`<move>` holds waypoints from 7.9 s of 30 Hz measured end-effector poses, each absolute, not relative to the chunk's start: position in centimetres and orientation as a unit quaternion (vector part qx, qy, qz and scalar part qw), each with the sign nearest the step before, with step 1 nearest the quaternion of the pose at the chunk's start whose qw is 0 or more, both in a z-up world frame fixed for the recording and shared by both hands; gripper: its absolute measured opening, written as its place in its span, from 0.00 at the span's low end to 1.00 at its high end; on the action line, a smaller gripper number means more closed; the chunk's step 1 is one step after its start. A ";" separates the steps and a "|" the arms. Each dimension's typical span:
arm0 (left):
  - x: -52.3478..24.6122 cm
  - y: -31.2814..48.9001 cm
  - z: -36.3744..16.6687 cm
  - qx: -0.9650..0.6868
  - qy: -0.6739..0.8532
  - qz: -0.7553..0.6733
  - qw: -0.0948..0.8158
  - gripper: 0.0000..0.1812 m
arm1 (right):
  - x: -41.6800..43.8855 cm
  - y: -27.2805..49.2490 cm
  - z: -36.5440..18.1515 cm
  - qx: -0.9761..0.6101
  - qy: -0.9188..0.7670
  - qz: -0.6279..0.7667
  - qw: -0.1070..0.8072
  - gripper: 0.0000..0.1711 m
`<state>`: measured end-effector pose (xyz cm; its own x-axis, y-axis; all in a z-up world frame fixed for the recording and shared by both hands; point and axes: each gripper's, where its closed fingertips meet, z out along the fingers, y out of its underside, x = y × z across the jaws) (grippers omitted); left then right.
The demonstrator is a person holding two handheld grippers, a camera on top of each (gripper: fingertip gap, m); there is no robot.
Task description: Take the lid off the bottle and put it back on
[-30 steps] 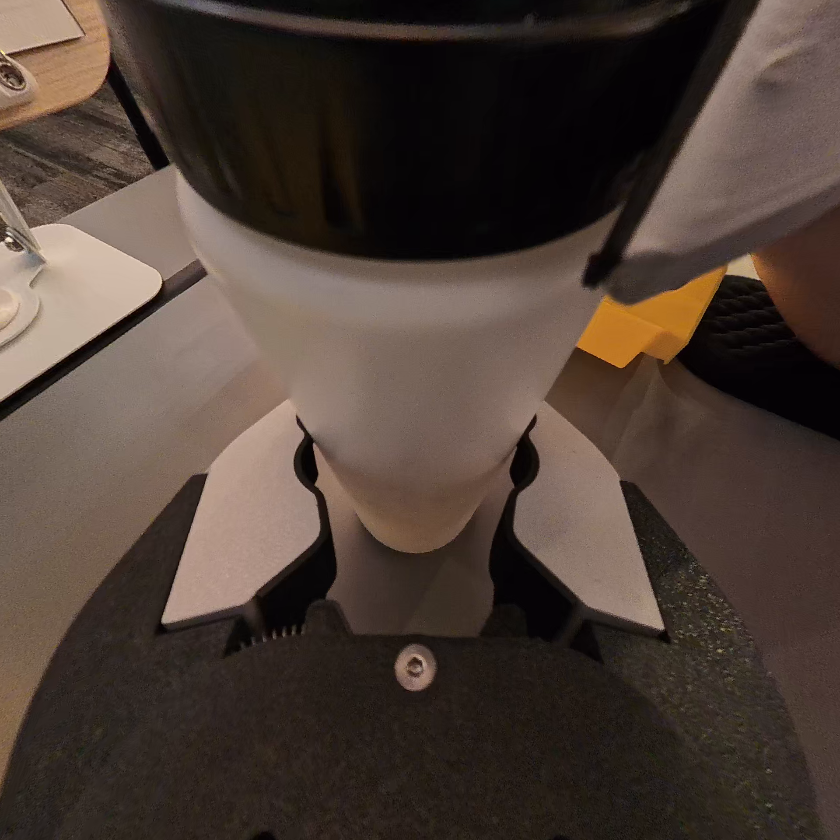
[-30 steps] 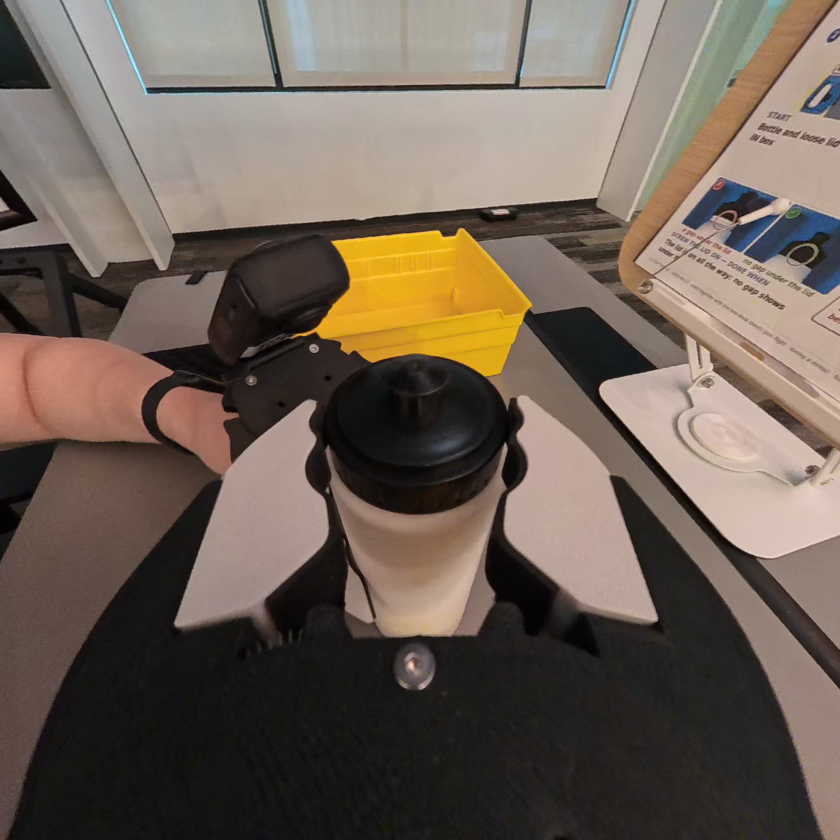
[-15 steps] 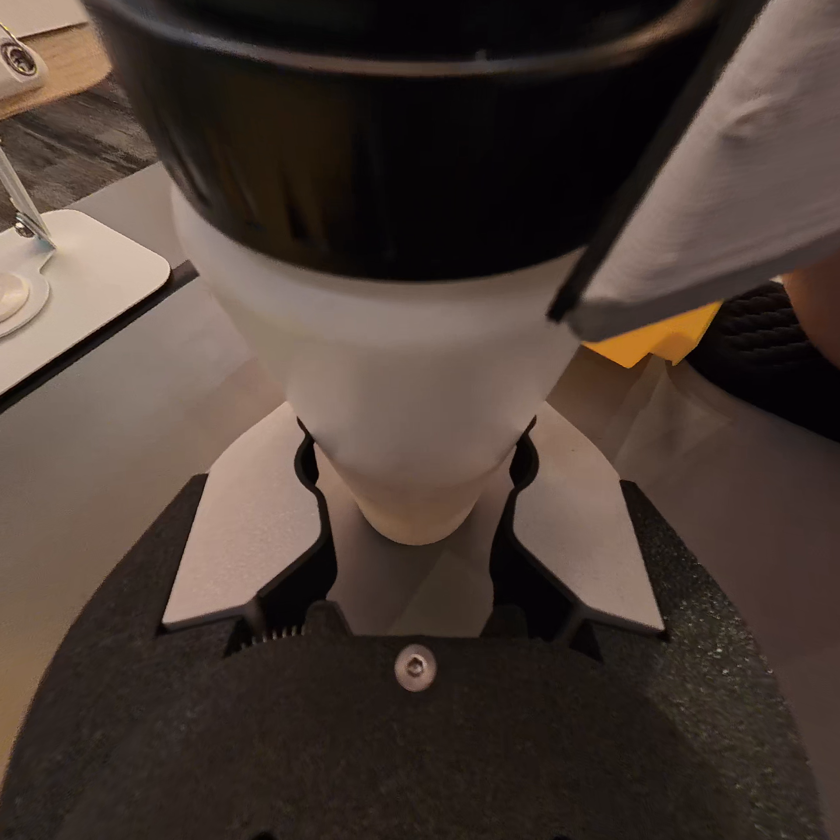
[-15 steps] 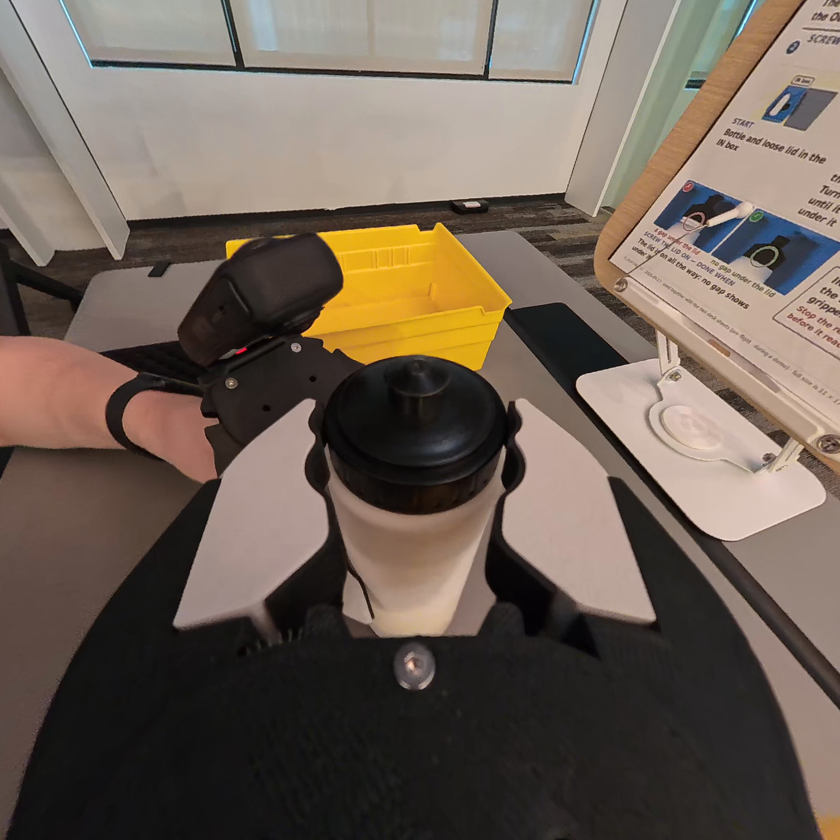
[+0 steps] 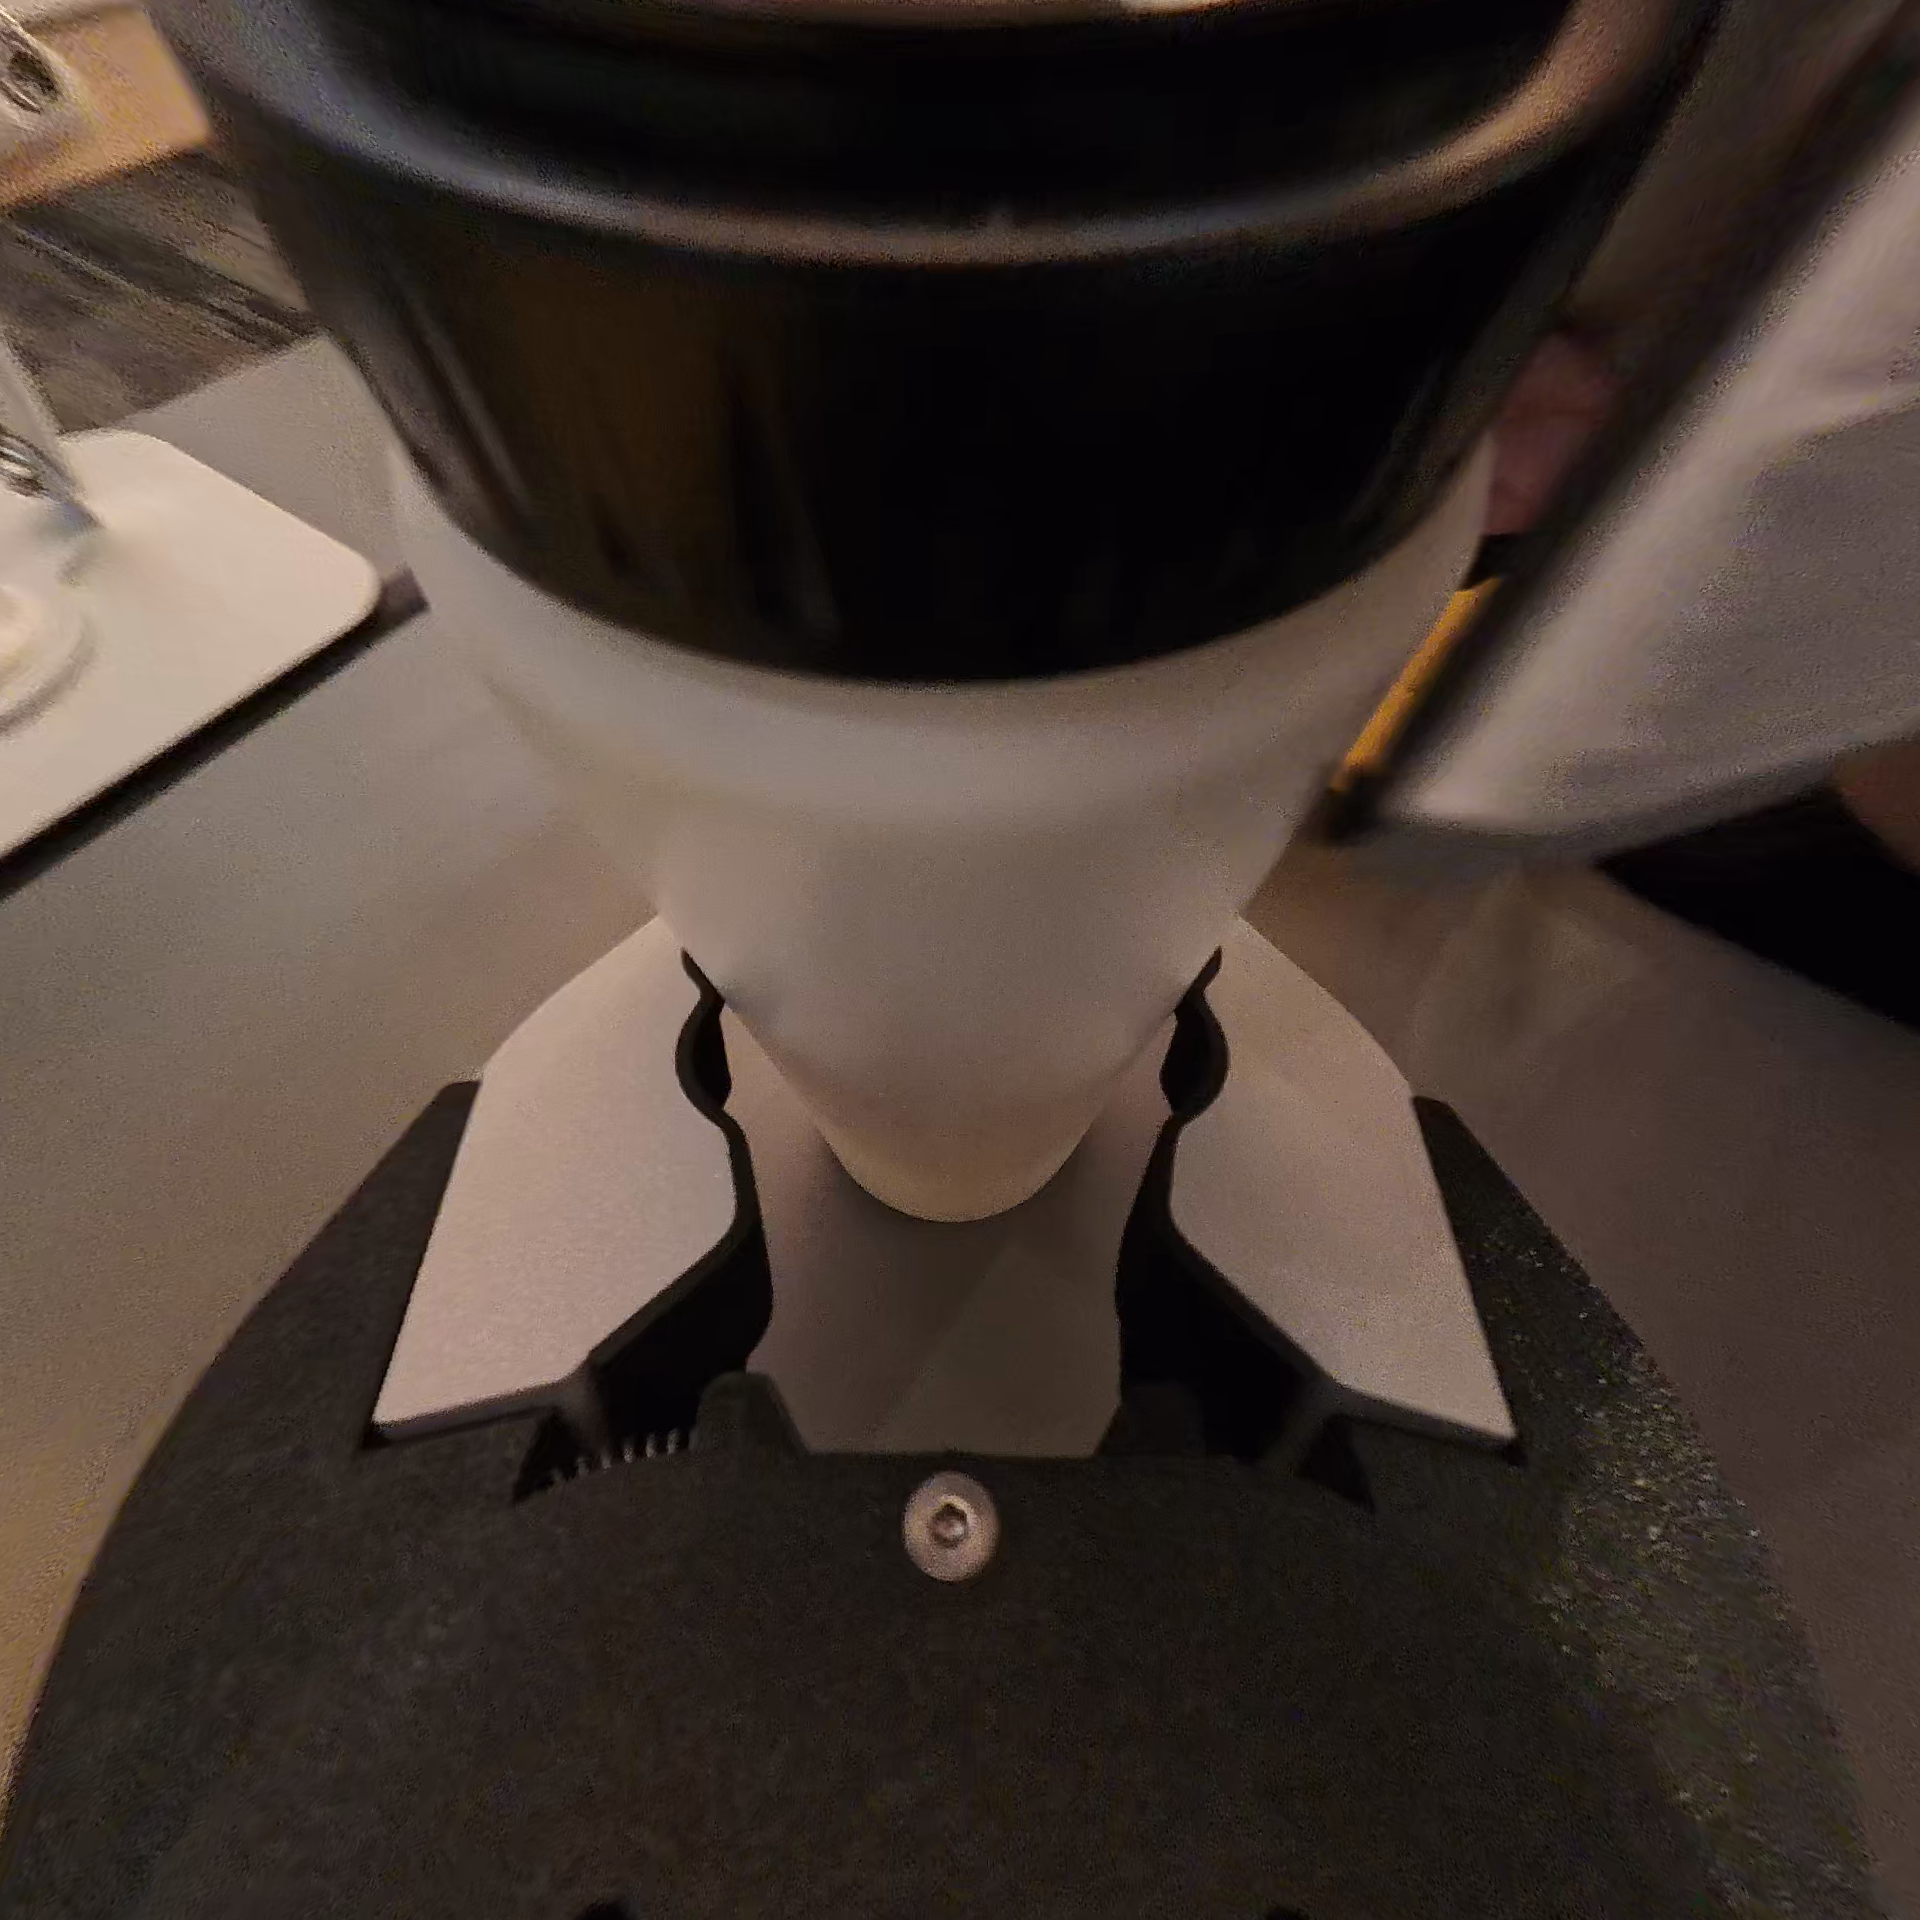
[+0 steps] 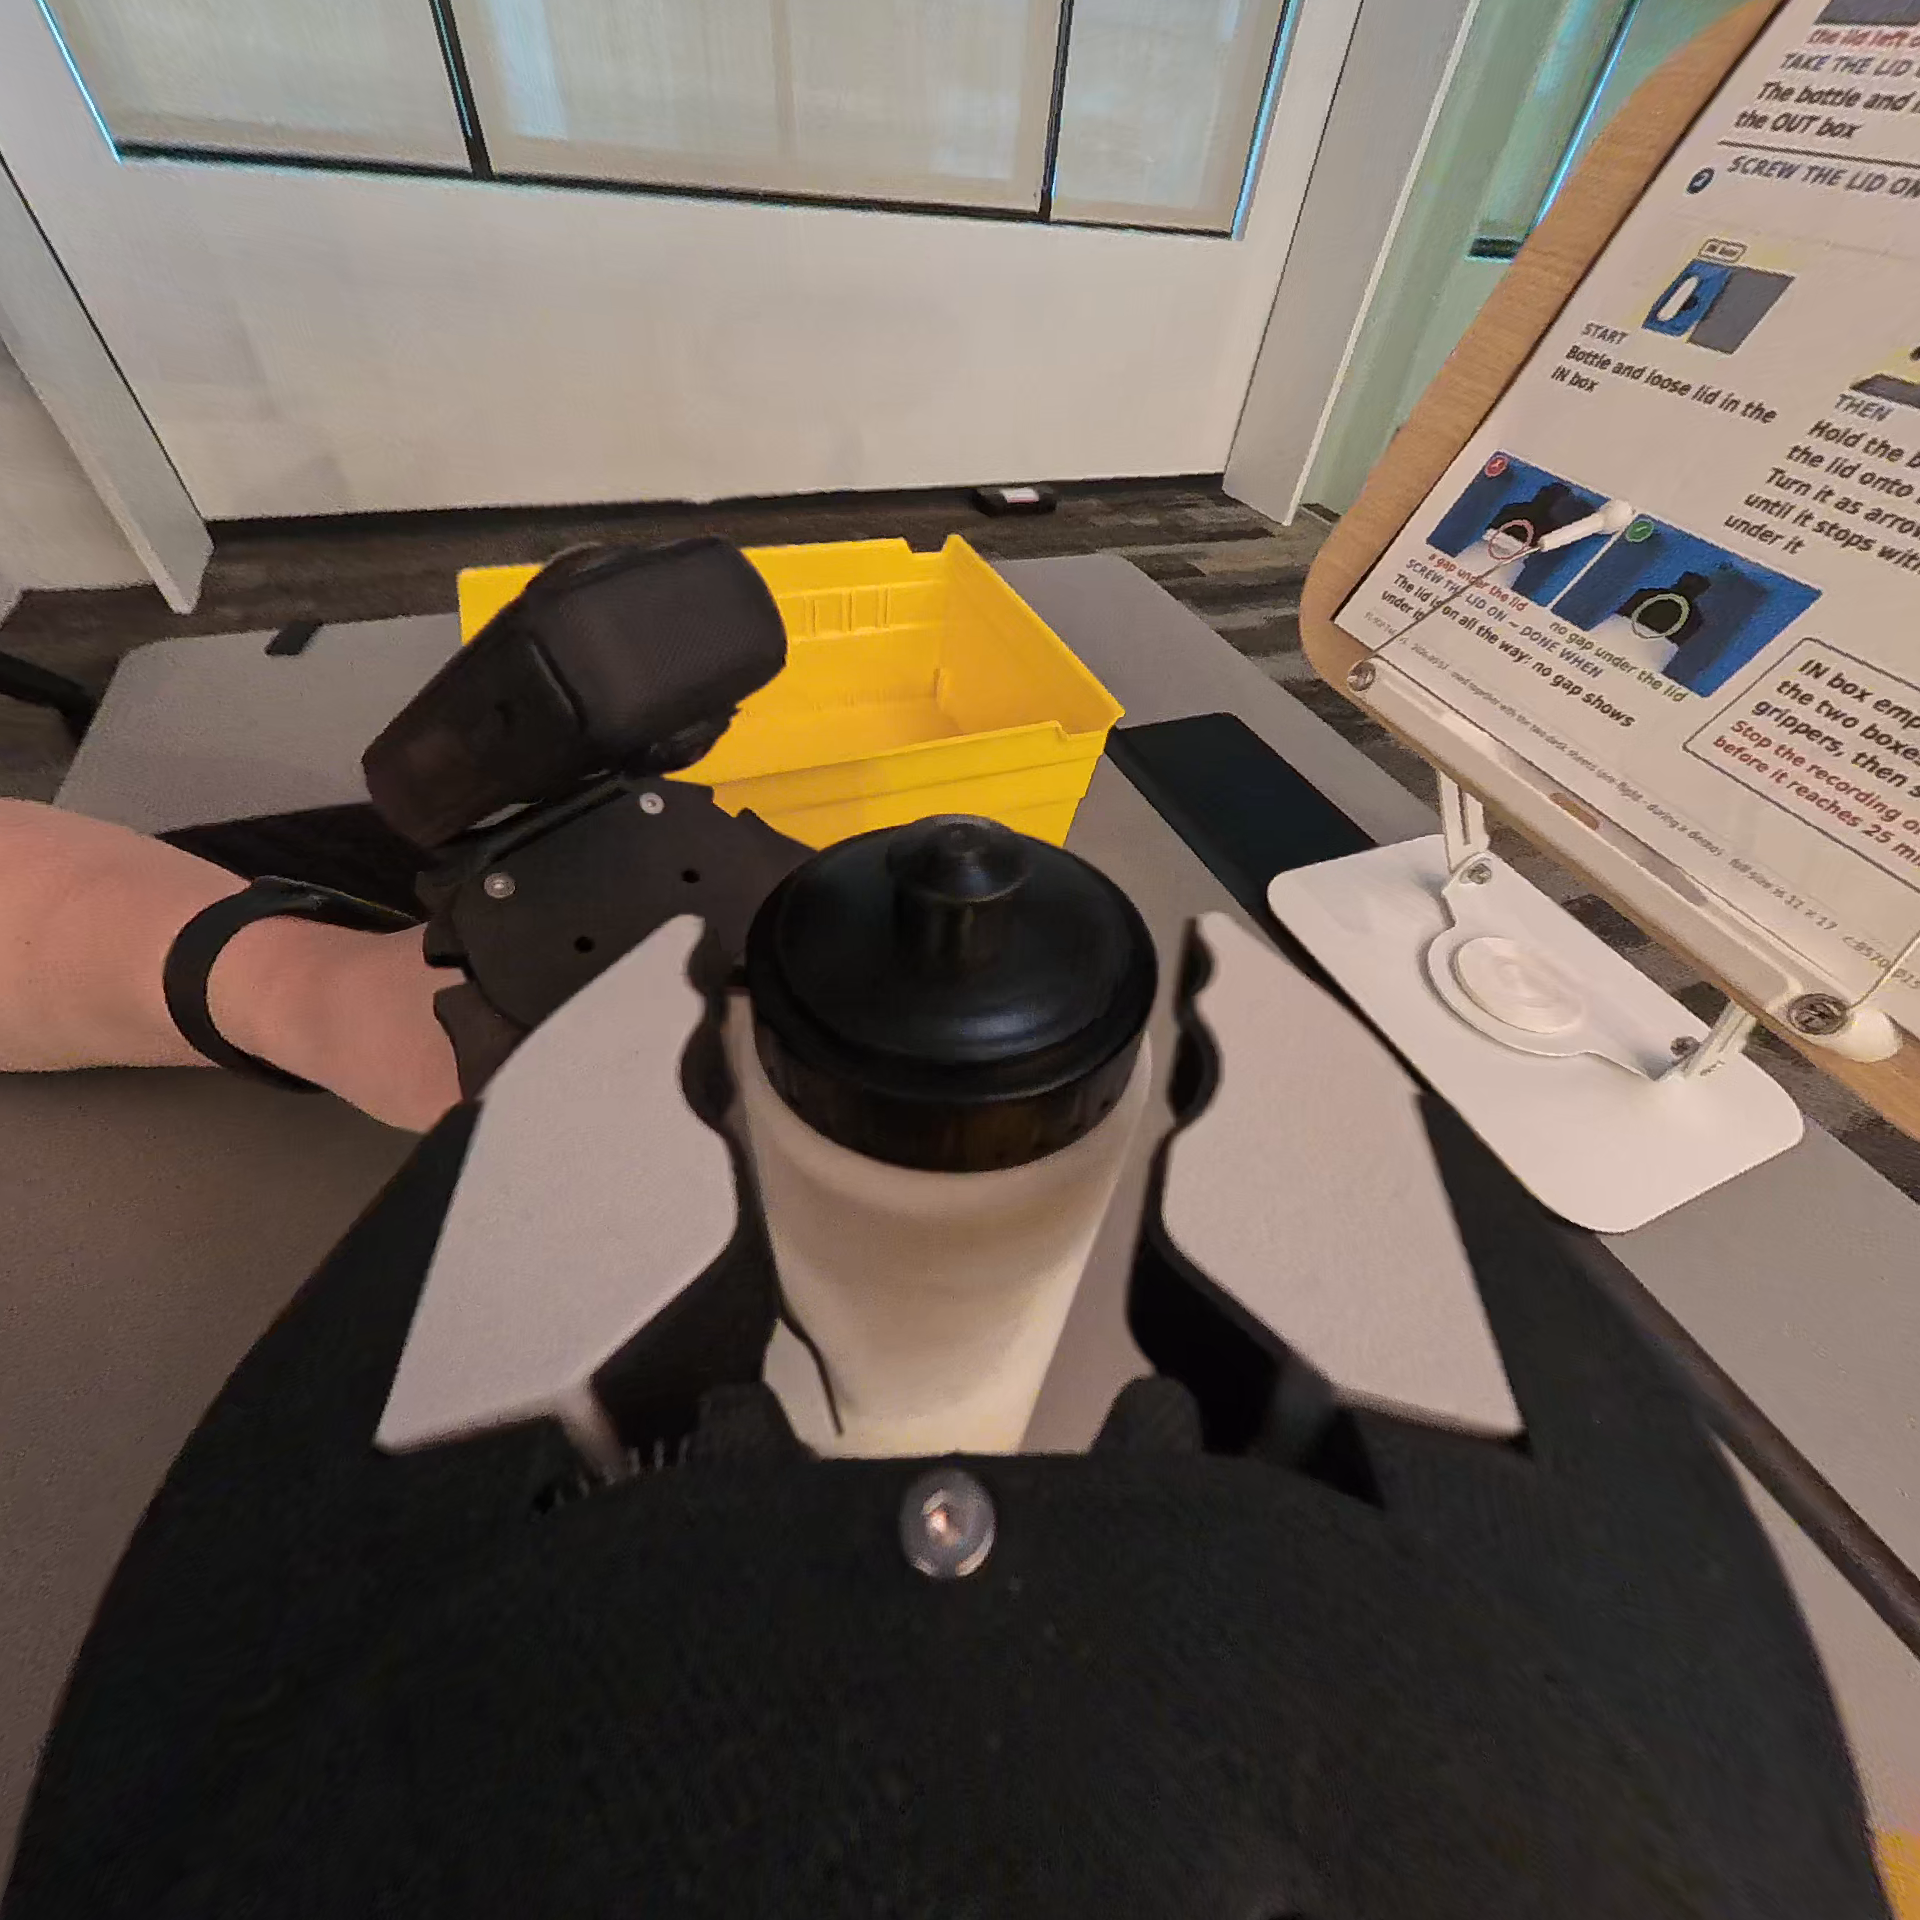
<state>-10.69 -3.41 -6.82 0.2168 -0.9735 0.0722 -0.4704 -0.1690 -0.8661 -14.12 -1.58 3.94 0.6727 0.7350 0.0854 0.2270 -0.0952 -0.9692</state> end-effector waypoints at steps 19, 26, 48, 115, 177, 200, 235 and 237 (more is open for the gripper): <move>-11.4 -5.9 0.4 -0.606 0.448 -0.592 0.286 0.44 | -13.7 -3.4 3.0 -0.727 -0.306 0.441 0.429 0.46; -11.4 -6.1 0.7 -0.586 0.467 -0.576 0.329 0.38 | -7.4 -4.7 10.3 -0.661 -0.300 0.418 0.547 0.46; -9.9 -8.8 -6.0 -0.633 0.528 -0.529 0.201 0.37 | 15.2 -4.8 -0.4 -0.922 0.011 0.146 0.359 0.46; -48.0 13.0 -5.7 -0.945 0.211 -0.057 0.244 0.31 | 21.9 -16.5 -13.6 -0.980 0.174 0.088 0.033 0.03; -34.4 6.4 -8.5 -0.923 0.365 -0.019 0.119 0.21 | 5.9 -9.1 -13.5 -0.997 0.020 0.068 -0.043 0.10; -26.8 6.1 7.3 -0.735 0.380 -0.032 0.560 0.43 | -14.8 6.8 -6.2 -0.968 -0.131 0.060 0.205 0.28; -26.8 5.0 7.5 -0.745 0.394 -0.072 0.534 0.41 | -14.8 8.7 -12.0 -0.996 0.075 0.054 0.004 0.16; -26.8 5.0 7.5 -0.744 0.395 -0.072 0.534 0.41 | -14.0 9.0 -12.4 -0.997 0.071 0.027 0.013 0.08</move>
<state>-26.76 4.97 7.55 0.6783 -0.6642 -0.3142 -0.5100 -0.1177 -0.8521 -14.01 8.98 -12.45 0.9884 -0.1415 -0.0559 -0.1429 -0.9895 -0.0225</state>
